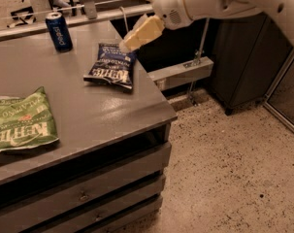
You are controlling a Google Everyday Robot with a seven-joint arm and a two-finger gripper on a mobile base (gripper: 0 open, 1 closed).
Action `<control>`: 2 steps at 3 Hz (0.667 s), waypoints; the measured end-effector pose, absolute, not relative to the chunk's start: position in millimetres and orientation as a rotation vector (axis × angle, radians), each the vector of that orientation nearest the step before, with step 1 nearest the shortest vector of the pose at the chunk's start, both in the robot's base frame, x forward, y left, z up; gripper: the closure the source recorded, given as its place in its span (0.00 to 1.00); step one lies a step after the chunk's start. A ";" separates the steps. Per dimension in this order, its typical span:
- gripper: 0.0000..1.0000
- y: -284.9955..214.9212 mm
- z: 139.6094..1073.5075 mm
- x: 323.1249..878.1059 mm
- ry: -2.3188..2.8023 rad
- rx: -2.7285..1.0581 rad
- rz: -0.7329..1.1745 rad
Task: Move pepsi can near blue chip bag
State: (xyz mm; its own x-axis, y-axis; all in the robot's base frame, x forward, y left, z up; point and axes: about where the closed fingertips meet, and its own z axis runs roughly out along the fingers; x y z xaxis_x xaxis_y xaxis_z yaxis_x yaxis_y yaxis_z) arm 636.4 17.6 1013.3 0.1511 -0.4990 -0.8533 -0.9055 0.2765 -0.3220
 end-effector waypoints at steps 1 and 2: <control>0.00 54.6 974.1 690.8 1.464 -1.264 0.573; 0.00 87.9 957.8 736.8 1.445 -1.215 0.588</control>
Offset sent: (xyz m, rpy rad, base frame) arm 0.1600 0.1103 -0.0720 0.2134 -0.0099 -0.0502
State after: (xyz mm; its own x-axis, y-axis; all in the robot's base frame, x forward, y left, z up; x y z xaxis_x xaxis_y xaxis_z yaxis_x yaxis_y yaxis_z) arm 736.8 87.9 957.8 0.1315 -0.3534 -0.9262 -0.8998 0.3494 -0.2611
